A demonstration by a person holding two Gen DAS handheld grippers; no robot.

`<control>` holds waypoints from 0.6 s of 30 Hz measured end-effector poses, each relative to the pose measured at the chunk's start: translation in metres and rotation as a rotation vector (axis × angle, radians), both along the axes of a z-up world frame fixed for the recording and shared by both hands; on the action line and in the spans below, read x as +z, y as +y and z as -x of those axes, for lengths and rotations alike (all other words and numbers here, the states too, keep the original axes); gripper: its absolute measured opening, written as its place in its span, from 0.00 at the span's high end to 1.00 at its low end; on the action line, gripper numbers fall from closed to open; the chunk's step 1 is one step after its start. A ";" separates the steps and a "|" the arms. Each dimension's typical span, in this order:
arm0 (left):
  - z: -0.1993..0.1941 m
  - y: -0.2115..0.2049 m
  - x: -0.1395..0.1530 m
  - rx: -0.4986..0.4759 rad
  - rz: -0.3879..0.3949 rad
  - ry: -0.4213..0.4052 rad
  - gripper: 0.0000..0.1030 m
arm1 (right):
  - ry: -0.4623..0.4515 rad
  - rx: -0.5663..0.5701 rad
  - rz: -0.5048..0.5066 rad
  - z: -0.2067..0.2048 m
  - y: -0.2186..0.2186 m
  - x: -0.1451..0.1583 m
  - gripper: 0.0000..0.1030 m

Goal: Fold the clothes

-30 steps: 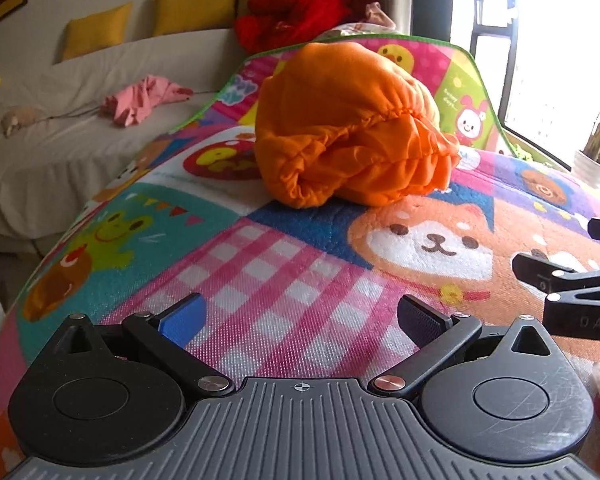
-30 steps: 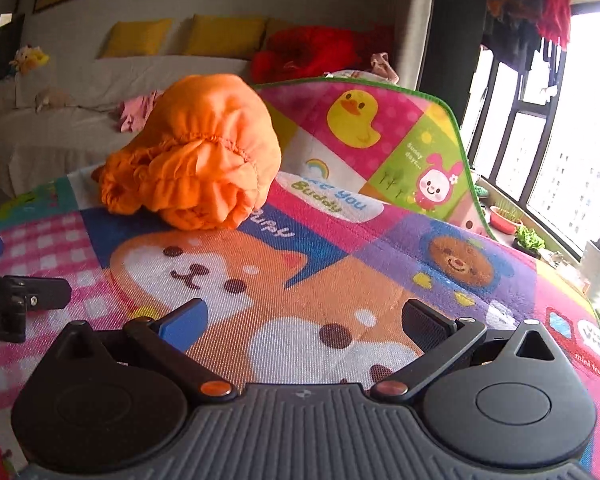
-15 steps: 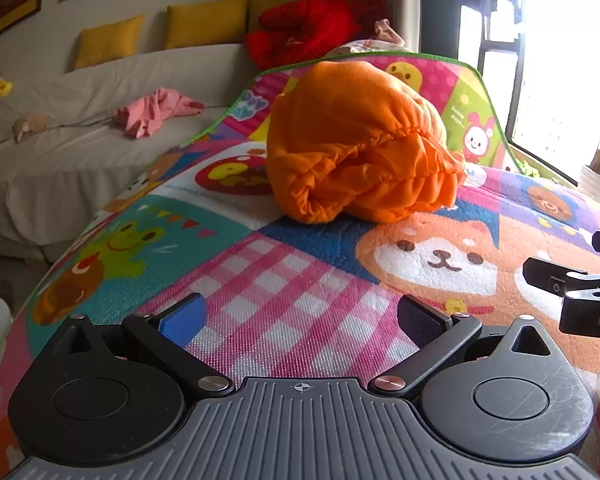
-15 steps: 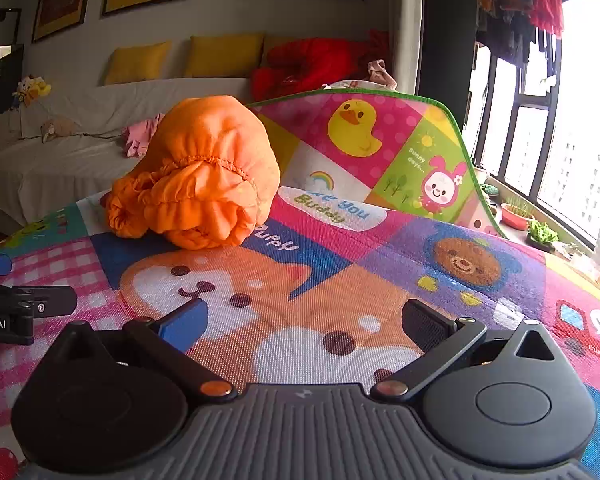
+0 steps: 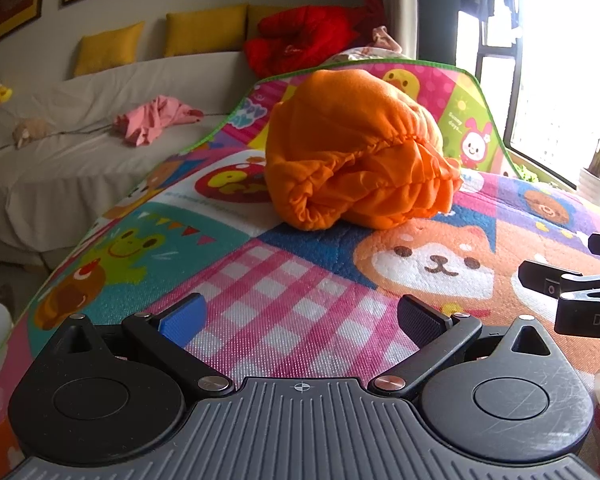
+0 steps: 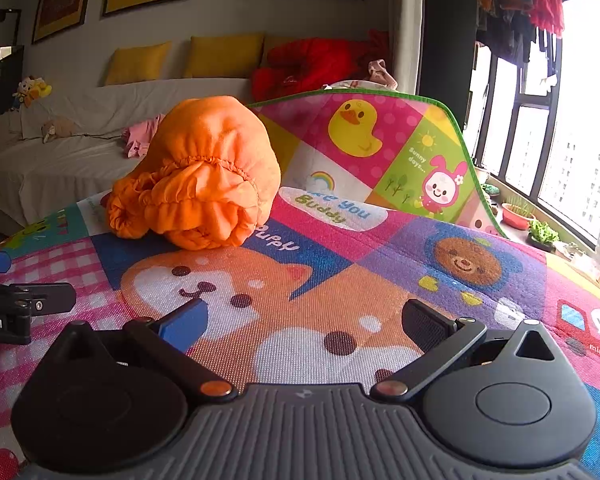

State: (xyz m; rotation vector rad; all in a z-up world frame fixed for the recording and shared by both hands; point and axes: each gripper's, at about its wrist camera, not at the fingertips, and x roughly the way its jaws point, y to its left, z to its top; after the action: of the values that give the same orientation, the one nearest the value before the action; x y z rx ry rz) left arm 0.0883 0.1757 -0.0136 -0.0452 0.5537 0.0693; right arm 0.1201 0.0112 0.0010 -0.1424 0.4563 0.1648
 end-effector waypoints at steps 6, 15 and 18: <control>0.000 0.000 0.000 0.000 -0.002 -0.002 0.00 | 0.000 0.000 -0.001 0.000 0.000 0.000 0.00; 0.002 0.000 0.001 0.001 0.000 -0.003 0.00 | 0.000 -0.001 -0.002 0.000 0.001 0.000 0.00; 0.002 0.001 0.001 0.001 0.000 -0.005 0.00 | 0.000 -0.001 -0.003 0.000 0.001 0.001 0.00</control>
State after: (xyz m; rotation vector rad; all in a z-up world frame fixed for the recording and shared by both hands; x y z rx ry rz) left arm 0.0868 0.1765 -0.0125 -0.0458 0.5488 0.0702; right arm 0.1202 0.0124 0.0016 -0.1396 0.4563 0.1645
